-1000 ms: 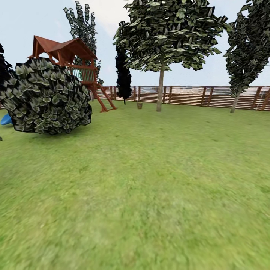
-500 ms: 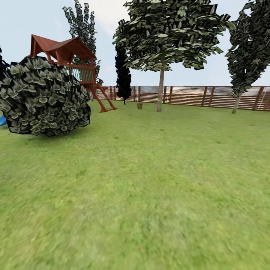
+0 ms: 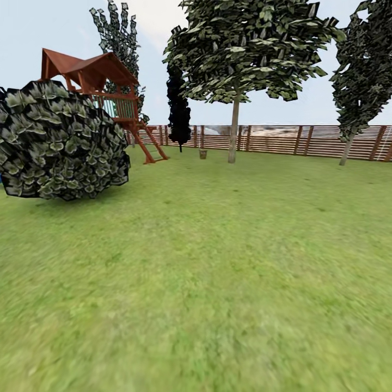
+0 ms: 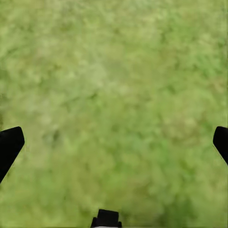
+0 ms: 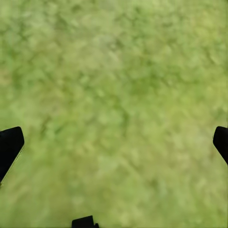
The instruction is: Take the three Easter eggs out of the wicker basket on the lawn in the garden, then place them on the lawn next to a single tree (choose any tree) so that all three eggs are next to the same tree and none are left in the basket.
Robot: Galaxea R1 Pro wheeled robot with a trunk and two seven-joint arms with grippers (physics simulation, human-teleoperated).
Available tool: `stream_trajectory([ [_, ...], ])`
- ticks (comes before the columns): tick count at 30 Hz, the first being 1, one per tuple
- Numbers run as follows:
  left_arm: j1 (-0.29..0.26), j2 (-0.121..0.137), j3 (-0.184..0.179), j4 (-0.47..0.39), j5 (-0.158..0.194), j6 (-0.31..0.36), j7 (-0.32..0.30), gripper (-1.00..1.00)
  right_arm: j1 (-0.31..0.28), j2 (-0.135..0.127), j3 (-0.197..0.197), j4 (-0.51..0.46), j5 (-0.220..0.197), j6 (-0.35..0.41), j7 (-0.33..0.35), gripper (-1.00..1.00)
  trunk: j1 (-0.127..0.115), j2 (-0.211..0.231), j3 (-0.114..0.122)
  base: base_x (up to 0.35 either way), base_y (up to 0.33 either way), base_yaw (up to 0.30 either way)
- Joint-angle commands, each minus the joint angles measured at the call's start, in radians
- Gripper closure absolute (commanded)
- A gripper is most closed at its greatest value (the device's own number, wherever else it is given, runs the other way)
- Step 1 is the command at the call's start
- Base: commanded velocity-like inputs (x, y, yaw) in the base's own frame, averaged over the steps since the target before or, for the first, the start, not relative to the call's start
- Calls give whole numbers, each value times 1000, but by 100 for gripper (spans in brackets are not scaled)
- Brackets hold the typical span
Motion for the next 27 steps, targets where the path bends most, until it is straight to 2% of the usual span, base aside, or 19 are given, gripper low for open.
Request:
stream_trajectory([
  [1,0,2,-1,-1,4,-7,1,-100,-1,0,-1,2,-5,-6,2,-100,1,-1,-1,340,0,0],
  [15,0,6,-2,1,9,-25,1,-100,-1,0,-1,2,-5,-6,2,-100,1,-1,-1,340,0,0],
  [19,0,-2,-8,1,5,-25,0,-100,-1,0,-1,2,-5,-6,2,-100,1,-1,-1,339,-36,0],
  [20,0,-18,-9,1,0,-26,0,-100,-1,0,-1,2,-5,-6,2,-100,1,-1,-1,339,-123,0],
  [23,0,-26,-10,1,-2,-25,-1,-100,-1,0,-2,1,-8,-11,1,-100,1,-1,-1,339,-130,0],
  [27,0,-28,-10,1,-1,-22,1,-100,-1,-1,-3,-75,-10,-21,-1,-100,1,-1,-1,339,-130,0],
])
